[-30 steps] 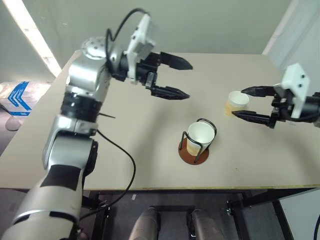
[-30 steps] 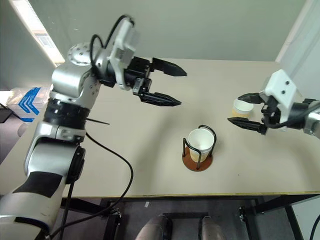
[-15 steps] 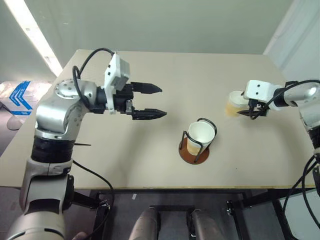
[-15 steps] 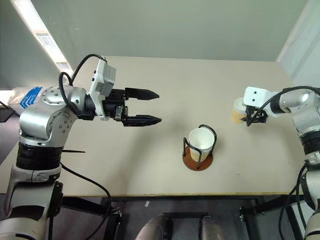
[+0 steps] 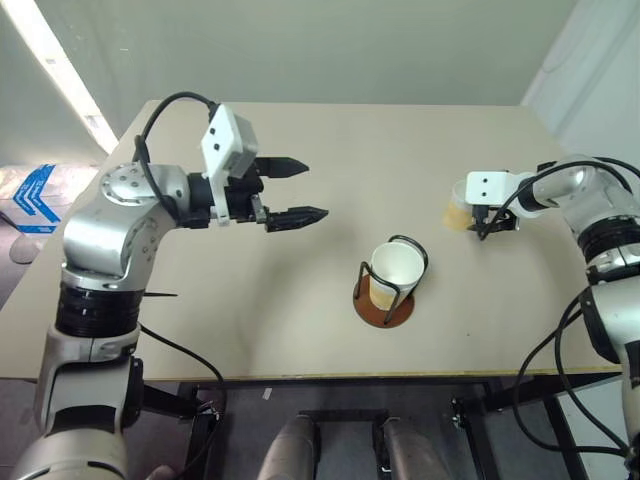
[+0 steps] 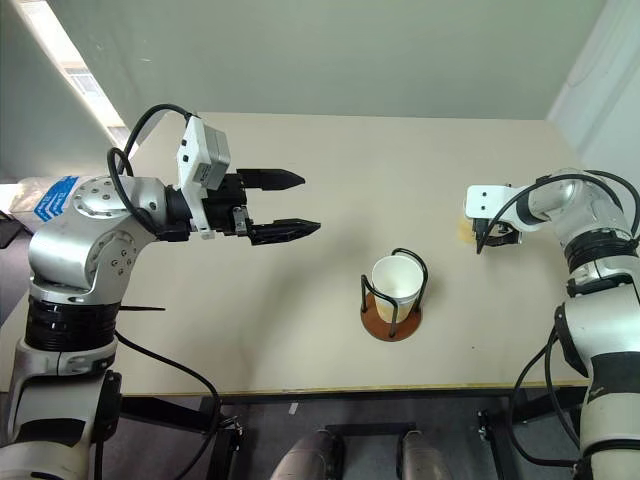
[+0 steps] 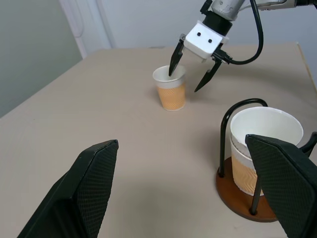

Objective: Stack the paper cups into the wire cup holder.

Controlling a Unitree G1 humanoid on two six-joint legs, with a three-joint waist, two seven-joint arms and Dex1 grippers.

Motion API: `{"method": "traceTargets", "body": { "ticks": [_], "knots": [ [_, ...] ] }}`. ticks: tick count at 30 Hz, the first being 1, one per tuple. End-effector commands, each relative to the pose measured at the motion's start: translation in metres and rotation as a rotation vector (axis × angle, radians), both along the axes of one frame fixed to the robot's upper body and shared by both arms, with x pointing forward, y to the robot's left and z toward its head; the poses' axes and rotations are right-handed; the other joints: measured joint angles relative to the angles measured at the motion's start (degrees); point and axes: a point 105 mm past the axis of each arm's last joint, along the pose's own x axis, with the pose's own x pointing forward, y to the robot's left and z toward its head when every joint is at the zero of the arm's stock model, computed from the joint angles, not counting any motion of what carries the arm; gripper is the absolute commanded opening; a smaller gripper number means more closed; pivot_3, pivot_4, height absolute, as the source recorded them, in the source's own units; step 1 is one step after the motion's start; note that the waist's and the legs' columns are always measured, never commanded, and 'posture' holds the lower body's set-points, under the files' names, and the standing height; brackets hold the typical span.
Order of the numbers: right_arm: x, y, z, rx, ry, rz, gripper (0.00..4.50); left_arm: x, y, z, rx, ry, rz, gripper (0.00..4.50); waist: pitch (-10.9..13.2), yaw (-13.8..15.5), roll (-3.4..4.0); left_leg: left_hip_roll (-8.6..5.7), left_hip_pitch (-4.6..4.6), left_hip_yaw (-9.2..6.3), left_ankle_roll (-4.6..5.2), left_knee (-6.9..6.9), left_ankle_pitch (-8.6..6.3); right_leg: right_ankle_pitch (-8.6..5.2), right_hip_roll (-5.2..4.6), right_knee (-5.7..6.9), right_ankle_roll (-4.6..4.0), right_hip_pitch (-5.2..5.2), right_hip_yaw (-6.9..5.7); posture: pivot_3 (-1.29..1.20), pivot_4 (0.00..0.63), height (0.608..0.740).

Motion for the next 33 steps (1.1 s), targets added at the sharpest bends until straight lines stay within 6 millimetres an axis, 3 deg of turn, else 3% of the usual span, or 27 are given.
{"method": "traceTargets", "body": {
  "ticks": [1, 9, 14, 16, 20, 24, 27, 33],
  "knots": [
    [0.005, 0.000, 0.012, -0.024, -0.057, -0.001, 2.80, -0.006, 0.000, 0.006, 0.034, -0.065, -0.007, 4.50, 0.00, 0.04, 0.00, 0.00, 0.00, 0.00, -0.01, -0.04, 0.00, -0.01, 0.00, -0.01, -0.01, -0.01, 0.00, 0.00, 0.150, 0.740],
    [-0.001, -0.008, 0.012, 0.019, -0.040, -0.006, 0.03, -0.014, -0.005, -0.002, 0.048, -0.019, -0.065, 4.50, 0.00, 0.03, 0.00, 0.01, 0.00, -0.01, -0.15, -0.36, 0.04, 0.00, -0.01, 0.00, 0.00, -0.14, -0.03, 0.00, 0.150, 0.740],
    [-0.007, -0.012, 0.019, 0.066, -0.029, 0.011, 0.03, -0.027, -0.009, -0.002, 0.037, 0.029, -0.156, 4.50, 0.00, 0.08, 0.00, 0.04, -0.01, -0.02, -0.20, -0.46, 0.05, -0.02, -0.01, 0.00, -0.04, -0.17, -0.07, 0.00, 0.150, 0.740],
    [-0.020, -0.001, 0.036, 0.134, 0.000, 0.110, 0.03, -0.041, -0.009, 0.005, 0.014, 0.066, -0.245, 4.50, 0.01, 0.05, -0.01, 0.03, -0.01, -0.01, -0.21, -0.46, 0.05, -0.03, 0.00, -0.01, -0.04, -0.17, -0.06, 0.00, 0.150, 0.740],
    [-0.062, 0.025, 0.070, 0.175, 0.042, 0.300, 0.03, -0.053, -0.007, 0.011, -0.012, 0.125, -0.310, 4.50, 0.01, -0.04, -0.01, 0.05, -0.08, 0.01, -0.33, -0.49, 0.04, -0.10, 0.03, -0.02, -0.15, -0.22, -0.08, 0.00, 0.150, 0.740],
    [-0.114, 0.066, 0.109, 0.153, 0.035, 0.474, 0.03, -0.055, -0.006, 0.006, 0.000, 0.160, -0.320, 4.50, 0.02, -0.23, 0.02, 0.07, -0.06, -0.01, -0.48, -0.51, 0.12, -0.41, 0.07, 0.01, -0.66, -0.21, -0.08, 0.00, 0.150, 0.740],
    [-0.140, 0.083, 0.116, 0.095, 0.052, 0.557, 0.03, -0.054, -0.009, 0.003, 0.010, 0.170, -0.339, 4.50, 0.02, -0.22, -0.02, 0.12, 0.06, -0.05, -0.52, -0.50, 0.15, -0.46, 0.16, 0.00, -0.74, -0.10, -0.09, 0.00, 0.150, 0.740],
    [-0.178, 0.115, 0.108, 0.010, 0.145, 0.714, 0.03, -0.053, -0.011, 0.001, 0.044, 0.177, -0.376, 4.50, 0.05, -0.30, -0.06, 0.05, 0.38, -0.04, -0.43, -0.41, 0.22, -0.62, 0.15, 0.01, -0.82, 0.21, 0.04, 0.00, 0.150, 0.740]
  ]
}}
